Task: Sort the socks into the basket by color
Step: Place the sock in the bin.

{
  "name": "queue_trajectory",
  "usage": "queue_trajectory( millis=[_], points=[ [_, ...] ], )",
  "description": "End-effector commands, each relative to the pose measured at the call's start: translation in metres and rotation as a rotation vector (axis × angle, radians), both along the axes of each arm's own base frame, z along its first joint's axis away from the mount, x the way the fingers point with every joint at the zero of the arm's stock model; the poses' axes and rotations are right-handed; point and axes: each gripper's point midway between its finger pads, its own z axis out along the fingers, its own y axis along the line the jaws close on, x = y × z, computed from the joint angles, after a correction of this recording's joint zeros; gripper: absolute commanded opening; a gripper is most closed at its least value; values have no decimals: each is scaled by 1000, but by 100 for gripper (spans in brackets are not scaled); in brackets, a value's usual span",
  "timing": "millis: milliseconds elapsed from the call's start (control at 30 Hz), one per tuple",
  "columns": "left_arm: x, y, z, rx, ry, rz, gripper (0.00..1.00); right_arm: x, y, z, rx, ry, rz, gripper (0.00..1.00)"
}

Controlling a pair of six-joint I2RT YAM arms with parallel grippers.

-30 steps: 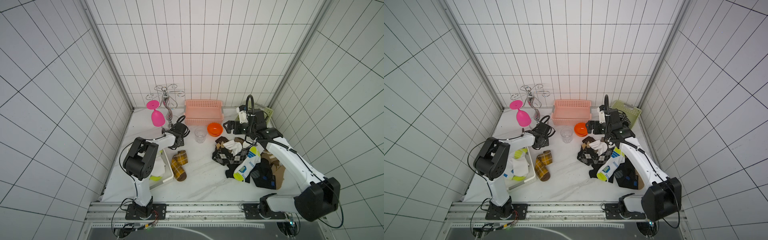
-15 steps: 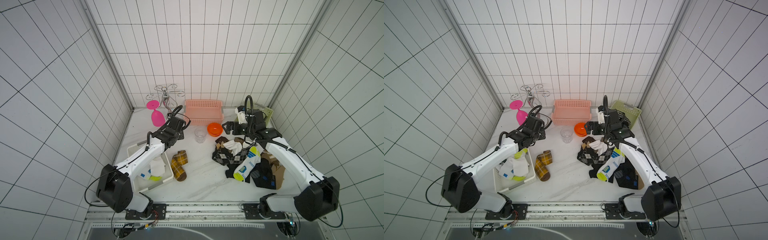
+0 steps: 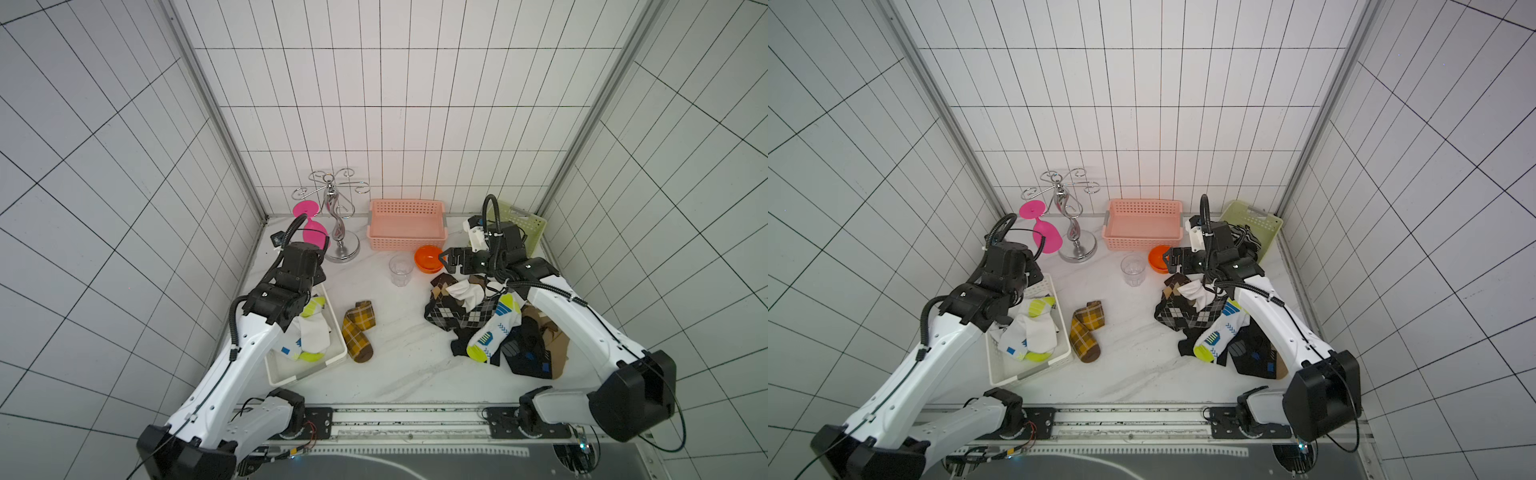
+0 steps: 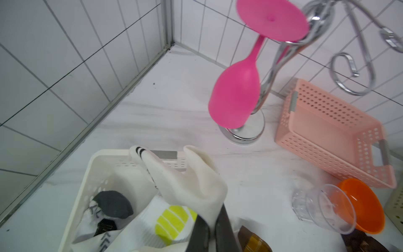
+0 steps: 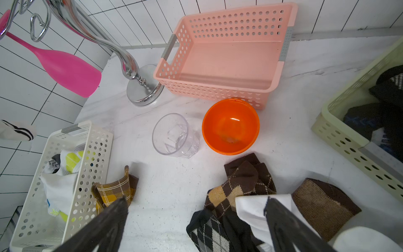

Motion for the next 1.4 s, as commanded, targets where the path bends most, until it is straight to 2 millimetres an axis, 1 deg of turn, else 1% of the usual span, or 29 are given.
queue_trajectory(
  millis=[0, 100, 167, 233, 333, 467, 567, 667, 700, 733, 767, 867, 933, 1000, 1100, 1267, 1367],
  points=[
    [-6, 24, -34, -17, 96, 74, 0, -9, 4, -21, -20, 35, 33, 99],
    [-9, 47, -54, -1, 144, 145, 0, -11, 2, -22, -24, 33, 30, 99],
    [-12, 63, -71, 4, 194, 182, 0, -12, 1, -22, -31, 31, 25, 100],
    [-14, 70, -89, -28, 245, 195, 0, -13, -1, -23, -39, 28, 20, 99],
    [-15, 69, -114, -44, 321, 187, 0, -13, -3, -23, -45, 26, 14, 99],
    [-6, 61, -143, -86, 357, 170, 0, -12, -2, -24, -43, 29, 18, 99],
    [3, 56, -154, -104, 356, 152, 0, -12, -2, -24, -46, 29, 17, 99],
    [9, 50, -158, -85, 359, 127, 0, -13, -3, -26, -48, 31, 14, 99],
    [11, 47, -159, -90, 362, 115, 2, -13, -4, -27, -50, 32, 14, 100],
    [12, 44, -161, -95, 363, 101, 7, -13, -3, -27, -50, 35, 14, 99],
    [12, 40, -161, -97, 361, 88, 16, -13, -3, -26, -50, 34, 15, 99],
    [14, 33, -157, -94, 340, 68, 39, -11, -3, -28, -53, 40, 15, 100],
    [14, 33, -153, -94, 330, 65, 47, -10, -3, -29, -56, 43, 16, 99],
    [13, 31, -149, -96, 319, 61, 52, -10, -2, -30, -56, 48, 18, 99],
    [12, 30, -138, -90, 298, 54, 55, -9, -2, -31, -59, 52, 16, 100],
    [18, 23, -106, -69, 224, -5, 56, -8, -4, -34, -69, 65, 4, 99],
    [23, 17, -85, -30, 186, -42, 58, -8, -6, -43, -86, 95, -10, 99]
  ],
)
